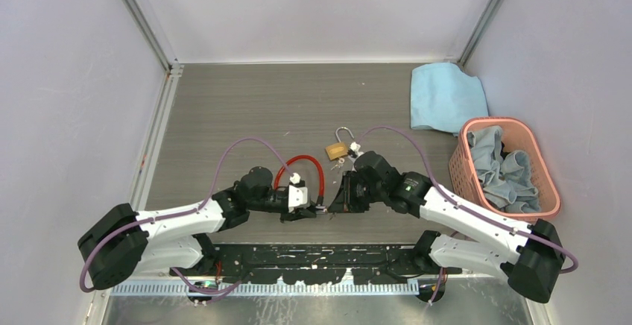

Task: Unlock with the key

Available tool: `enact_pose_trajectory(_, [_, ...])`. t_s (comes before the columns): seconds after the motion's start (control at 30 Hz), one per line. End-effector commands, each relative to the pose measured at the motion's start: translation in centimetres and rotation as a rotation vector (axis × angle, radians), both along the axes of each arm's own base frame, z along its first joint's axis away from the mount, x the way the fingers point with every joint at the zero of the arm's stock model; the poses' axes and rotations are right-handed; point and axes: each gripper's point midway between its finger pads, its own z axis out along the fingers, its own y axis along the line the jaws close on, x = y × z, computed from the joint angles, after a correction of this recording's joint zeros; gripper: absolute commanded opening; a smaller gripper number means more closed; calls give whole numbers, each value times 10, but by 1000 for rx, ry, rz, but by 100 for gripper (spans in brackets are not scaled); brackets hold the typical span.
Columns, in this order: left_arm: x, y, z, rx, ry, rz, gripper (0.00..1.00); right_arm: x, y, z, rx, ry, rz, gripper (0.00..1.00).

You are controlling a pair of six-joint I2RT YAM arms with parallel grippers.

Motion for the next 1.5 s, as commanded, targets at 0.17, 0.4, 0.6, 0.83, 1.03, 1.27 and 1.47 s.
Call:
enact_pose_trajectory(0.17, [-12, -44, 142, -427, -356, -153, 0, 20, 27, -6, 145, 166, -258, 1])
enact_pose_trajectory(0.4, [-15, -54, 140, -357, -495, -123, 0, 25, 35, 3, 210, 353, -374, 1])
enact_pose_trajectory(0.6, [-15, -53, 144, -356, -567, -86, 0, 31, 48, 17, 346, 532, -456, 1])
enact_pose_trajectory(0.83, [-11, -48, 159, -362, -668, -1, 0, 44, 34, 22, 410, 594, -635, 1])
enact_pose_trajectory(1.03, [-6, -44, 175, -418, -716, 92, 0, 62, 18, 38, 583, 620, -810, 1])
enact_pose_trajectory(1.27, [-1, -45, 192, -481, -770, 191, 0, 80, 14, 60, 726, 660, -912, 1])
enact_pose_trajectory(1.47, [1, -49, 197, -492, -793, 248, 0, 95, 17, 84, 824, 623, -913, 1])
